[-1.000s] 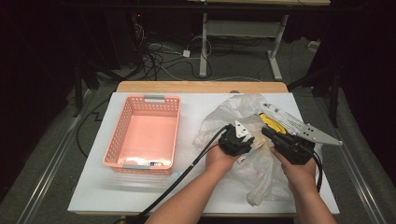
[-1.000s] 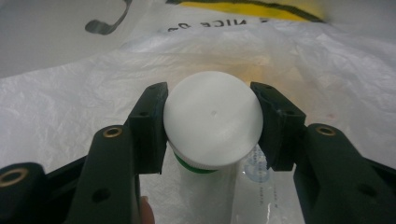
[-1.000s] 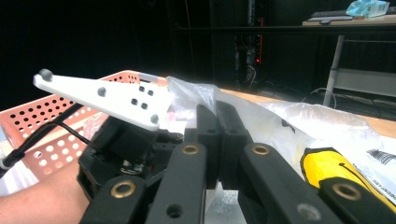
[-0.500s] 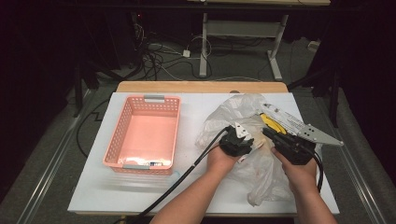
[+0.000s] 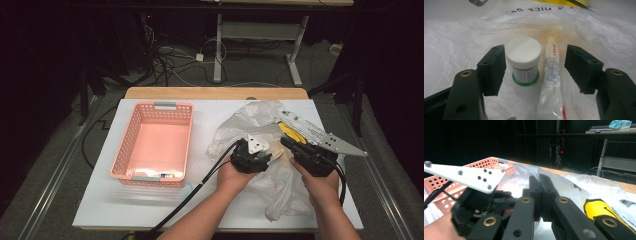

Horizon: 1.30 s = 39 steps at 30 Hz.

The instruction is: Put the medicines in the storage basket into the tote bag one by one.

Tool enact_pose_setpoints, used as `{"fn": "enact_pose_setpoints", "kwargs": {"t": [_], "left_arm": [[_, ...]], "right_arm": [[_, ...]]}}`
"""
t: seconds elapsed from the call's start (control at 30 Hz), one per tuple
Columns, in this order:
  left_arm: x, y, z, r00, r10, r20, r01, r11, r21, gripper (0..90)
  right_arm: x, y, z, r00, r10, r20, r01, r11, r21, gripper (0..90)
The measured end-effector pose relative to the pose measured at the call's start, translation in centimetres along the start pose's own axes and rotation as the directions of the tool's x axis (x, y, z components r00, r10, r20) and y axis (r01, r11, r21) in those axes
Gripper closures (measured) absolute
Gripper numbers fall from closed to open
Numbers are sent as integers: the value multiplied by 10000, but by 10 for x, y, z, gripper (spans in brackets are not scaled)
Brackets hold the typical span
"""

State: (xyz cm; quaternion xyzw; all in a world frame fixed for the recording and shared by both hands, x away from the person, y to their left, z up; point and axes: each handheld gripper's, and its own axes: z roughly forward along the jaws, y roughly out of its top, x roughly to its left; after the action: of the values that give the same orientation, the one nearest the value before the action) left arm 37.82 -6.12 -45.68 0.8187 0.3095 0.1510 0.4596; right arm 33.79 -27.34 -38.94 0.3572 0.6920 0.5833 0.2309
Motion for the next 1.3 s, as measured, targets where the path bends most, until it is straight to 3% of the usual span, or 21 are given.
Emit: {"fn": "enact_pose_setpoints", "kwargs": {"t": [0.2, 0.4, 0.5, 0.67, 0.73, 0.87, 0.97, 1.07, 1.3], "left_arm": [[-7, -12, -15, 9970, -347, 692, 337, 9993, 159, 268], [-14, -25, -34, 9923, -387, 1179, 351, 9988, 328, 167], [-16, -31, -44, 9908, -259, 1329, 217, 9992, 330, 150], [-18, -38, -63, 9888, -231, 1473, 189, 9994, 299, 49], [-20, -40, -69, 9898, -42, 1427, -9, 9994, 353, 0], [-20, -41, -85, 9895, 280, 1416, -323, 9991, 282, 0], [-14, -42, -99, 9913, 256, 1293, -268, 9996, 75, 0], [-4, -45, -109, 9929, -25, 1192, 27, 10000, -12, 0], [2, -49, -132, 9958, 212, 891, -216, 9998, 29, 0]], "right_arm": [[1, 1, -1, 10000, -16, -28, 16, 10000, -41, 900], [1, 1, -1, 10000, -69, -26, 69, 10000, -55, 900], [1, 0, -1, 10000, -67, -35, 67, 10000, -41, 900], [1, 0, -1, 10000, -72, 3, 72, 10000, -41, 899], [1, 0, -1, 10000, -88, 11, 88, 10000, -18, 899], [2, 0, 0, 10000, -79, 8, 79, 10000, 37, 899], [3, 0, 0, 9999, -110, 6, 110, 9999, 47, 899], [3, -1, 1, 10000, -95, 20, 95, 9999, 47, 899], [3, -1, 0, 9999, -106, 45, 106, 9999, 52, 897]]}}
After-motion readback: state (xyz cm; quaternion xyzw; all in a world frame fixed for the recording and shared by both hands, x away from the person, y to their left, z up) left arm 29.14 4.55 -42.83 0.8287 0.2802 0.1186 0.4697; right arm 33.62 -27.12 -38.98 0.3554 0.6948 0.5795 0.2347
